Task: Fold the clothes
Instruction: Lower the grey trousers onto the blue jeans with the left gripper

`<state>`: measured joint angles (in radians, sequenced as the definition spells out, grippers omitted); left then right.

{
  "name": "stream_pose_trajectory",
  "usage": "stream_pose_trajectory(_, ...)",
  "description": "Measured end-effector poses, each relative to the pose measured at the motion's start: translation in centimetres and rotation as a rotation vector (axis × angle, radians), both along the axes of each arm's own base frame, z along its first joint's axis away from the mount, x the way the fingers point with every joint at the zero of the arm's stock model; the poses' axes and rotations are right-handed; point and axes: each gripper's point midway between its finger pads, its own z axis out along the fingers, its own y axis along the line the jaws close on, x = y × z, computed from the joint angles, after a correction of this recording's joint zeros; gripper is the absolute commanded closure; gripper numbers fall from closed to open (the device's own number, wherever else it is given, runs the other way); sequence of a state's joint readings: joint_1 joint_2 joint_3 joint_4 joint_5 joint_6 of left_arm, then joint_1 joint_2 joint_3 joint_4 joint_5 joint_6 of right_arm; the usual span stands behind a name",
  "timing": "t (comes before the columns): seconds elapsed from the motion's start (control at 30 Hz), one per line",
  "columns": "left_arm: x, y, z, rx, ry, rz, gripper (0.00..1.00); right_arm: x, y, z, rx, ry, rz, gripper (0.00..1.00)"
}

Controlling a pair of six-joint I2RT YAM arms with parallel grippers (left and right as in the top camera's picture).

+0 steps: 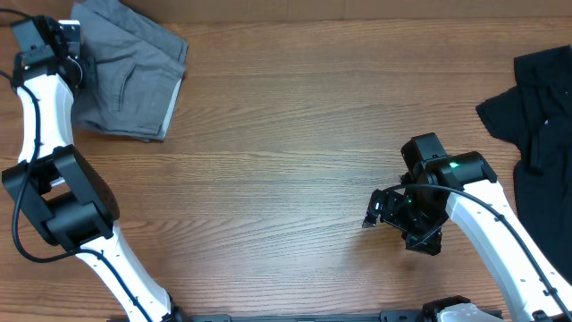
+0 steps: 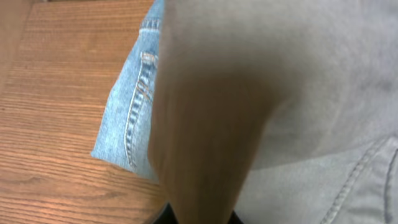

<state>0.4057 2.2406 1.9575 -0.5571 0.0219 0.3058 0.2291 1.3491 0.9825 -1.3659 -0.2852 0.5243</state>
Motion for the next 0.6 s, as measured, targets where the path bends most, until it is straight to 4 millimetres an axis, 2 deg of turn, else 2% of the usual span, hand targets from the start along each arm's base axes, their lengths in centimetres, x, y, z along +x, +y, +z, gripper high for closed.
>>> stream_pose_trajectory(0.17,1.5,0.7,2.9,0.027,-0.086,0.011,0.95,-0.1,0.0,0.0,-0.001,0.003,0.0,0.0)
stream_pose_trajectory(0.23,2.0,0.9,3.6,0.04,-0.114,0.013,0.91,-0.1,0.0,0.0,-0.001,0.004,0.0,0.0)
stream_pose_trajectory(0.27,2.1,1.0,3.8,0.043,-0.121,0.015,0.83,-0.1,0.0,0.0,-0.001,0.004,0.0,0.0)
stream_pose_trajectory(0.3,2.3,1.1,3.8,0.046,-0.13,0.018,0.68,-0.1,0.0,0.0,-0.001,0.004,0.0,0.0)
stream_pose_trajectory(0.33,2.5,1.3,3.6,0.05,-0.134,0.022,0.41,-0.1,0.0,0.0,-0.001,0.004,0.0,0.0)
stream_pose_trajectory(0.37,2.8,1.6,3.4,0.057,-0.141,0.03,0.07,-0.1,0.0,0.0,-0.001,0.004,0.0,0.0)
stream_pose_trajectory(0.4,3.1,1.9,3.0,0.065,-0.14,0.04,0.0,-0.1,0.0,0.0,-0.001,0.004,-0.001,0.0)
stream_pose_trajectory(0.5,2.8,2.9,0.5,0.081,-0.092,0.081,0.0,-0.2,0.0,0.0,-0.003,0.01,-0.008,0.0)
stream_pose_trajectory(0.6,1.3,4.1,-3.3,0.101,0.02,0.16,0.0,-0.4,-0.1,0.0,-0.006,0.018,-0.013,0.0)
